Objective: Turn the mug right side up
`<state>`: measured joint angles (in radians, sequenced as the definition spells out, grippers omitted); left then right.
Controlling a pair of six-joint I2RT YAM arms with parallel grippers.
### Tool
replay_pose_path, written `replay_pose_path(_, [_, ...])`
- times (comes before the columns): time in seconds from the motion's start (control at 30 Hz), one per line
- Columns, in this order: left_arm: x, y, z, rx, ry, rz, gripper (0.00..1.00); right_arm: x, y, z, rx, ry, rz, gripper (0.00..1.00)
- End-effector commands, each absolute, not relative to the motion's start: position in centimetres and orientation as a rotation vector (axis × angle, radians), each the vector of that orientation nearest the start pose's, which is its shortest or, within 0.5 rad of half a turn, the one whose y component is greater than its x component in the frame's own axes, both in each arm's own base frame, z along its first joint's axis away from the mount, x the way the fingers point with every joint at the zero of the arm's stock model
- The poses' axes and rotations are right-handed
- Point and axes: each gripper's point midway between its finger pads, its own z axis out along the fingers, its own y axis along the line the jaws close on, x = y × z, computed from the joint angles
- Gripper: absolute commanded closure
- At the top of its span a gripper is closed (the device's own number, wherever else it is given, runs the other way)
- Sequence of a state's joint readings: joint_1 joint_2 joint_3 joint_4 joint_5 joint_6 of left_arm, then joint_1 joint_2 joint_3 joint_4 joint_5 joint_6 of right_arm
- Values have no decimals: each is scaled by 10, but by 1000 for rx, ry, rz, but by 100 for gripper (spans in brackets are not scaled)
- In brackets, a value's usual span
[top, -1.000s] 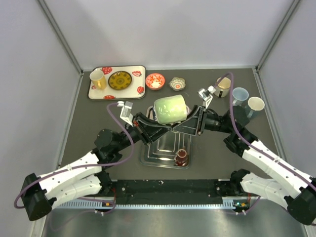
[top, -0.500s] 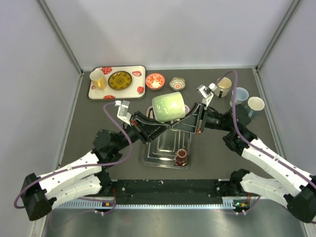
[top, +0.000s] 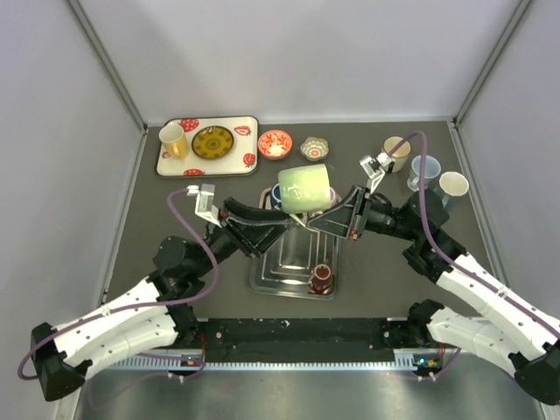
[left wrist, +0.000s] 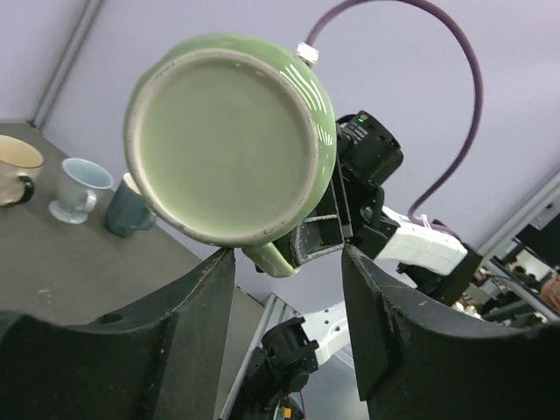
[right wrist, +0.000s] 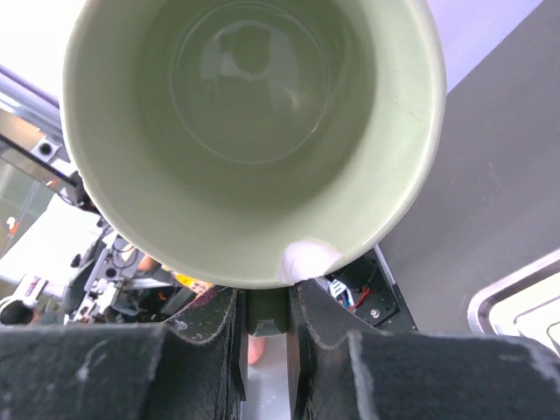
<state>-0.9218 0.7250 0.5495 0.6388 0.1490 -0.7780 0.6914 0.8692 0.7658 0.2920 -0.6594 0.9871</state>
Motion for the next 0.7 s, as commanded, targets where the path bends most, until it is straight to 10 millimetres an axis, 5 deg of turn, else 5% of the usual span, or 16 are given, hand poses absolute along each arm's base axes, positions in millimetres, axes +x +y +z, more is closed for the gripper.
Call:
replay_pose_path(0.0, [160, -244, 400, 105, 1210, -1412, 42, 135, 277, 378, -440, 1611, 1651, 100])
replay_pose_path(0.07, [170, -229, 389, 26, 1262, -1336, 41, 153, 267, 390, -387, 1608, 1498, 100])
replay_pose_path(0.2, [179, -210, 370, -66, 1306, -1251, 40, 204, 231, 371, -211, 1834, 1061, 100])
replay_pose_path(0.43, [186, -210, 338, -71, 1464, -1152, 42, 294, 175, 332, -114, 2011, 350, 100])
replay_pose_path(0.67, [194, -223, 301, -23, 1635, -1065, 44, 371, 157, 290, -23, 2119, 140, 100])
